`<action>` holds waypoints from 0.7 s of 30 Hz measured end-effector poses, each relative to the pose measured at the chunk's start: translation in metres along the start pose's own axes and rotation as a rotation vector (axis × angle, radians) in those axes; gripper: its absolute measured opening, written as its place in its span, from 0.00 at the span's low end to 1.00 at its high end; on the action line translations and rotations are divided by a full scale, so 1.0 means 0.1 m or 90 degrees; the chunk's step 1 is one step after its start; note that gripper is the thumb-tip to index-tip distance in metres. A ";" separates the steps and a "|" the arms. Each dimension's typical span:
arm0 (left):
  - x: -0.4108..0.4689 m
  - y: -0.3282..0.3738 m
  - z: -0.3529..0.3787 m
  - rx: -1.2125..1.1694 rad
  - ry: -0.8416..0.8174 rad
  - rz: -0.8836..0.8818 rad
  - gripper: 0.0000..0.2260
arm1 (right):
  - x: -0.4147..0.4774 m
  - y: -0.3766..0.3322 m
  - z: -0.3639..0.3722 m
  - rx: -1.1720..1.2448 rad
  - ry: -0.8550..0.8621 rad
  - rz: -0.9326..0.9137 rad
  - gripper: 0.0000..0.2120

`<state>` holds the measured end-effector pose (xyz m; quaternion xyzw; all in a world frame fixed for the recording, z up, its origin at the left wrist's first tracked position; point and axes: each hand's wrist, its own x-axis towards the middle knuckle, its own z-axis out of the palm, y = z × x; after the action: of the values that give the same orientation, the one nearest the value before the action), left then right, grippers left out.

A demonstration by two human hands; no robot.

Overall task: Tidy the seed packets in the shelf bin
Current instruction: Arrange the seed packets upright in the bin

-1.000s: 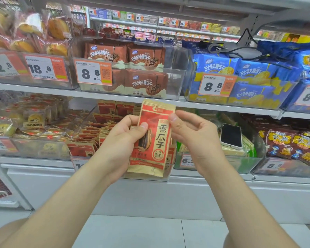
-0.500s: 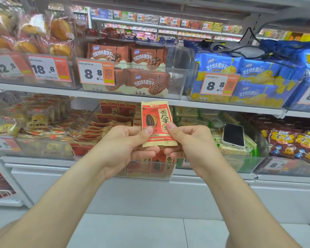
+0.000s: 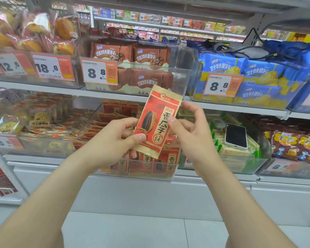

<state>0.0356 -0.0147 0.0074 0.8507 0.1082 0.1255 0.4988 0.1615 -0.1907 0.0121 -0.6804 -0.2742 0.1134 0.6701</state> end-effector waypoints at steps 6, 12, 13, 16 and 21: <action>0.09 -0.22 -0.10 0.250 0.135 0.025 0.13 | 0.05 0.13 0.02 -0.127 -0.045 -0.158 0.36; 0.16 -0.39 -0.14 0.542 0.147 -0.007 0.14 | 0.15 0.28 0.08 -0.379 -0.090 -0.258 0.24; 0.18 -0.39 -0.14 0.564 0.158 -0.008 0.11 | 0.15 0.29 0.09 -0.406 -0.111 -0.255 0.21; 0.26 -0.37 -0.16 0.579 0.194 -0.026 0.04 | 0.17 0.38 0.18 -0.532 -0.152 -0.250 0.11; 0.38 -0.42 -0.16 0.573 0.207 -0.035 0.04 | 0.23 0.46 0.32 -0.775 -0.169 -0.231 0.08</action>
<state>0.0643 0.0305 -0.0176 0.9484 0.2509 0.1841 0.0606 0.1744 -0.1494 -0.0298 -0.8617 -0.4805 -0.0938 0.1335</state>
